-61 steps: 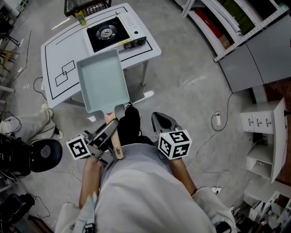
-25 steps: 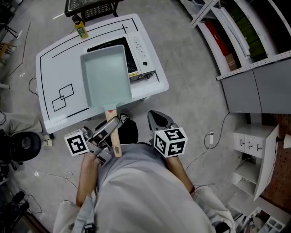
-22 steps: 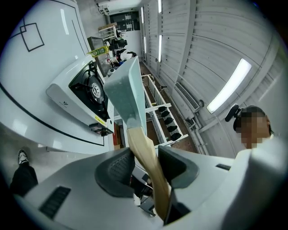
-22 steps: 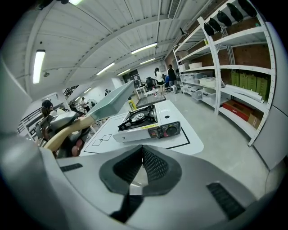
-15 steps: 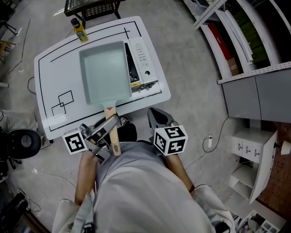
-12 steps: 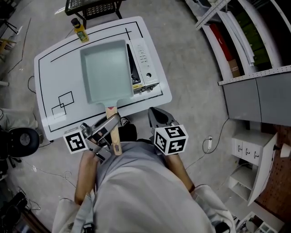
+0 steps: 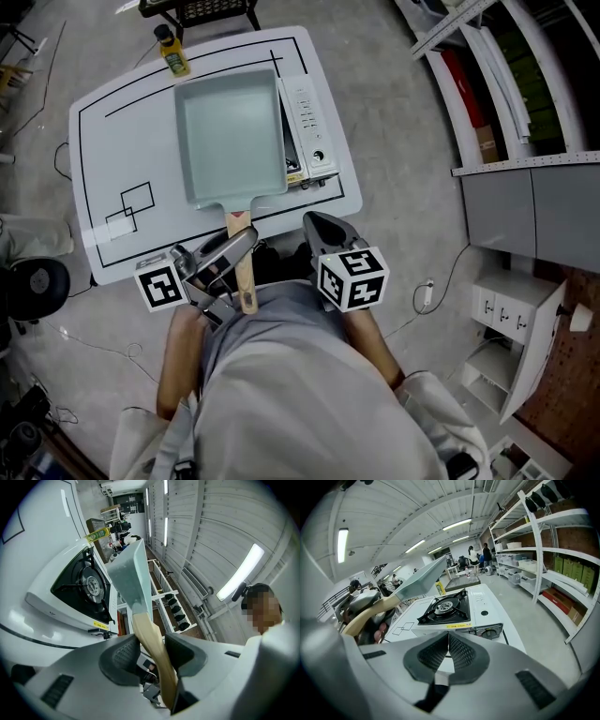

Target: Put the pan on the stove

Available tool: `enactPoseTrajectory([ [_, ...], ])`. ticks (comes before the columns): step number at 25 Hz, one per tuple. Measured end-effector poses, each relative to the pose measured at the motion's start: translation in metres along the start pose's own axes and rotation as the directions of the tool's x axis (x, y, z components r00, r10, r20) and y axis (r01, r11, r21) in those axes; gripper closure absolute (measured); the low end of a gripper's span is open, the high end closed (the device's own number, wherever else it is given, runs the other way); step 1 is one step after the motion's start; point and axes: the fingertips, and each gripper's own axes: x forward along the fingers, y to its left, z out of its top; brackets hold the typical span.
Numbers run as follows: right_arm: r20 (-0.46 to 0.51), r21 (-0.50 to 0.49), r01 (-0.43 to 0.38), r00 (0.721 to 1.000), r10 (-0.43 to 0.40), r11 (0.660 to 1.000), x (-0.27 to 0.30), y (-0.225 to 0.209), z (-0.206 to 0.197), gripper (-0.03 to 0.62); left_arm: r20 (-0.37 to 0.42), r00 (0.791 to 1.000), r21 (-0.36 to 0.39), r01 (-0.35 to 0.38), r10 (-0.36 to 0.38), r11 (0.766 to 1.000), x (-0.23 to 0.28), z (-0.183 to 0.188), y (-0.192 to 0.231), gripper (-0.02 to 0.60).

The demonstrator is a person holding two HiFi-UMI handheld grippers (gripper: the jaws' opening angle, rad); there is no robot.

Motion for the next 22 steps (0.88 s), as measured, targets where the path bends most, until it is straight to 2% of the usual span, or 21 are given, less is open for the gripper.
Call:
enactPoseTrajectory([
  [8, -0.045, -0.075, -0.035, 0.998, 0.032, 0.997, 0.019, 0.014, 0.002, 0.583, 0.015, 1.0, 0.021, -0.018, 0.017, 1.0, -0.004, 0.005, 0.008, 0.416],
  [16, -0.067, -0.109, -0.047, 0.997, 0.04, 0.993, 0.023, 0.009, 0.004, 0.583, 0.044, 0.999, -0.001, 0.011, -0.011, 1.0, 0.0, 0.004, 0.008, 0.416],
  [22, -0.092, -0.128, -0.071, 0.994, 0.06, 0.989, 0.026, 0.006, 0.003, 0.583, 0.057, 0.998, 0.001, -0.021, 0.021, 1.0, 0.005, 0.004, 0.014, 0.416],
])
